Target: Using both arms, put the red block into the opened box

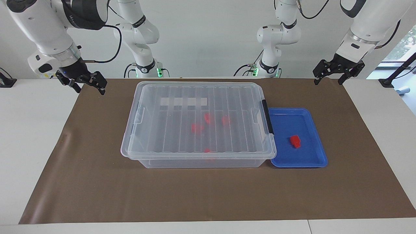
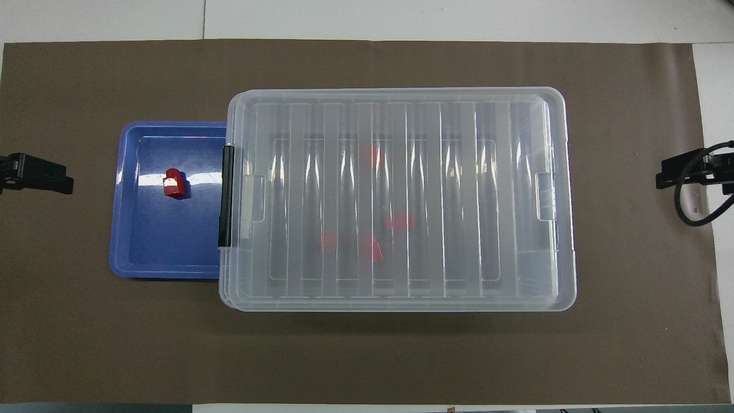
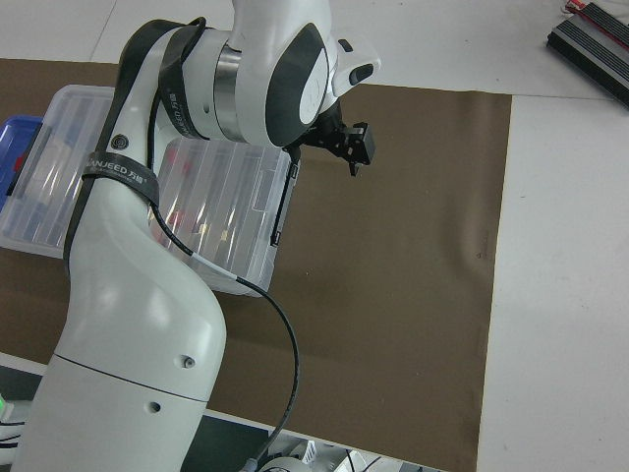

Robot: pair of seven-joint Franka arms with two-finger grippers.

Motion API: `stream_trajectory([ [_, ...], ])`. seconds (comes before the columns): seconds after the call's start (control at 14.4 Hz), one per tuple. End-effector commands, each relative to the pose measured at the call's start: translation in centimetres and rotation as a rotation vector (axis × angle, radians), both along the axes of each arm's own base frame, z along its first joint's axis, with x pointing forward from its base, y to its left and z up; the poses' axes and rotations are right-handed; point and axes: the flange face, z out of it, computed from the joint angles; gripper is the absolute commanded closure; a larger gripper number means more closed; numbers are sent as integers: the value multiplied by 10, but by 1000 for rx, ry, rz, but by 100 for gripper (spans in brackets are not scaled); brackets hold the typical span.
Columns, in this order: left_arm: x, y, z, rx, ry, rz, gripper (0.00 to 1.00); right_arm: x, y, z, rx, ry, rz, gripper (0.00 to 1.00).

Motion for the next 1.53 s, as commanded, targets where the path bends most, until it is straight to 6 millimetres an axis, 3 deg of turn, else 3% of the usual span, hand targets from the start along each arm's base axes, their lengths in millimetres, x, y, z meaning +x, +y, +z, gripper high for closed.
stream_trajectory([
  [0.0, -9, 2, 2, -12, 8, 1, 0, -2, -1, 4, -8, -4, 15, 0],
  [0.35, -9, 2, 2, -12, 8, 1, 0, 0, 7, 4, 2, -16, 9, 0],
  [0.62, -9, 2, 2, -11, 7, -1, 0, 11, 79, 6, -4, -77, -13, 0],
  [0.83, -9, 2, 1, -12, 9, 1, 0, 28, 121, -15, 11, -111, -17, 0],
  [1.04, -9, 2, 2, -12, 8, 1, 0, 36, 125, -46, 14, -89, -25, 0],
  [1.46, -9, 2, 1, -12, 9, 1, 0, 26, 113, -103, 3, -41, 6, 0],
])
